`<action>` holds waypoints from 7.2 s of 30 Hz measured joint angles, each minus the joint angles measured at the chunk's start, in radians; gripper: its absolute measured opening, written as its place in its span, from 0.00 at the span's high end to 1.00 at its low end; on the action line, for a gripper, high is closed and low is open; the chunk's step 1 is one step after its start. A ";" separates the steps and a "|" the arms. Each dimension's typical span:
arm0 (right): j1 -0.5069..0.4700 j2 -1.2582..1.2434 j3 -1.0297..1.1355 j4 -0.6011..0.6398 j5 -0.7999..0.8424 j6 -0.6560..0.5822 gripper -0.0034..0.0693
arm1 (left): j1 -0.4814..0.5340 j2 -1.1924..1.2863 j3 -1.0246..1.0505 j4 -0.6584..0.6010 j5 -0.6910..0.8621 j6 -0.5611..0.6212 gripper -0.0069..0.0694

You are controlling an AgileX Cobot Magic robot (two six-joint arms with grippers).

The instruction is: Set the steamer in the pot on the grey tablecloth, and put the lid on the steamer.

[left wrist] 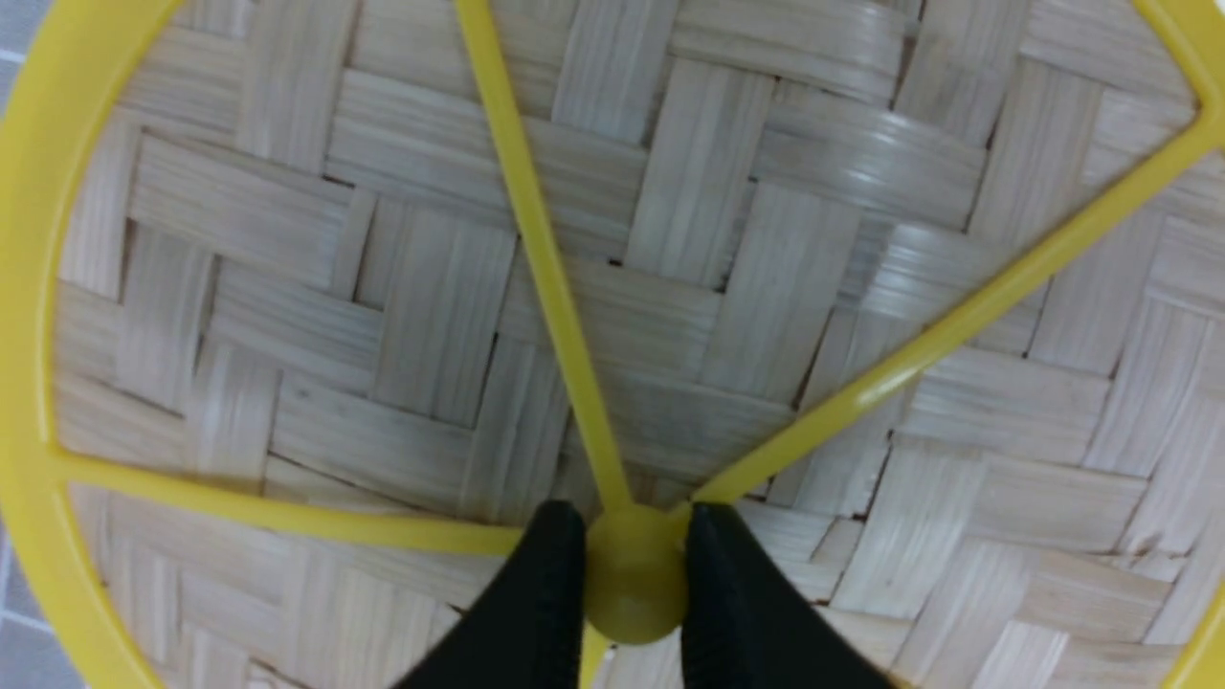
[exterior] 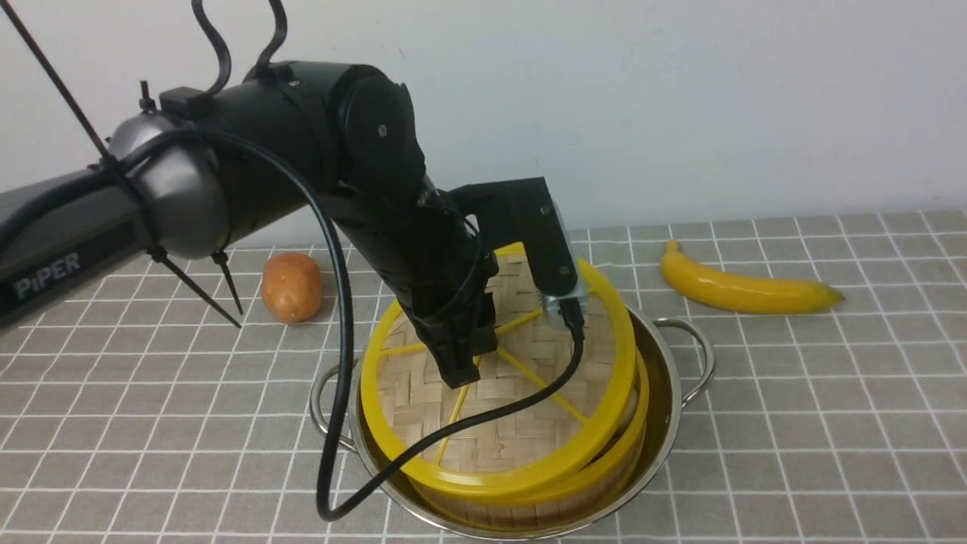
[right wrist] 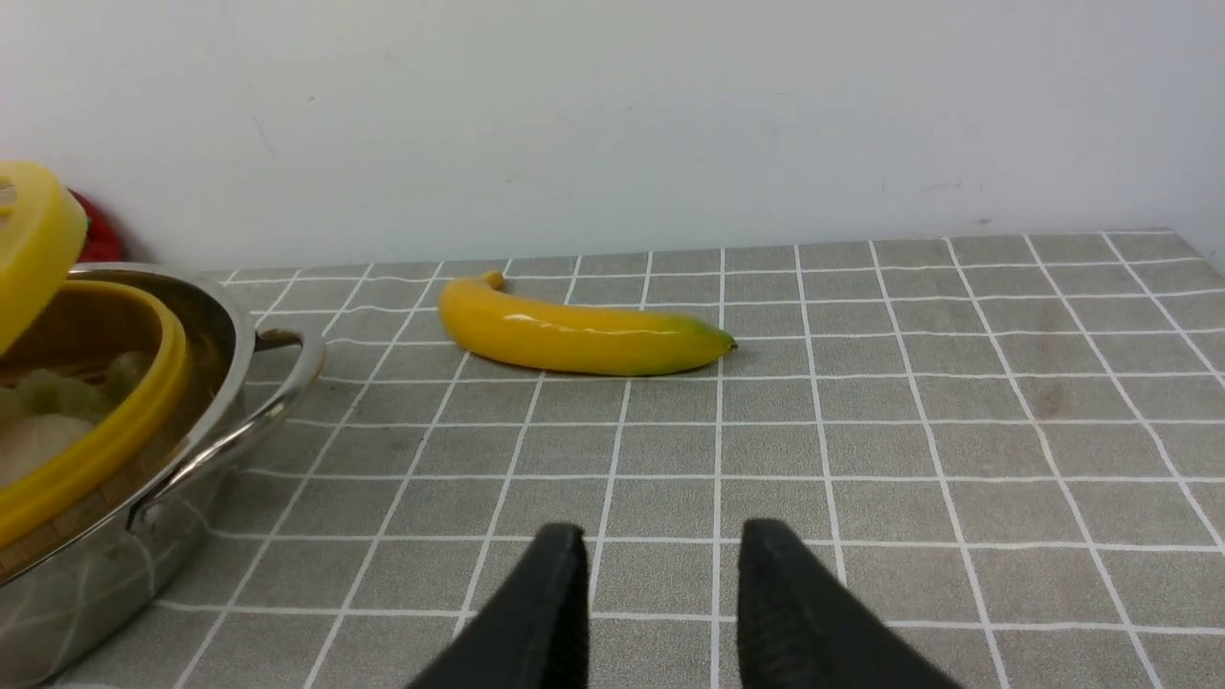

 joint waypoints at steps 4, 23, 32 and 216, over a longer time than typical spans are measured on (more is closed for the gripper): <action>0.000 0.000 0.000 0.000 0.000 0.000 0.62 | 0.000 0.005 -0.001 0.000 -0.026 0.000 0.75; 0.000 0.000 0.000 -0.001 0.000 0.000 0.62 | 0.000 0.015 -0.001 -0.002 -0.042 0.045 0.75; 0.000 0.000 0.000 -0.001 0.000 0.004 0.62 | 0.000 0.015 -0.001 -0.003 -0.042 0.105 0.75; 0.000 0.000 0.000 -0.001 0.000 0.008 0.62 | 0.000 -0.100 -0.535 0.098 0.222 -0.536 0.58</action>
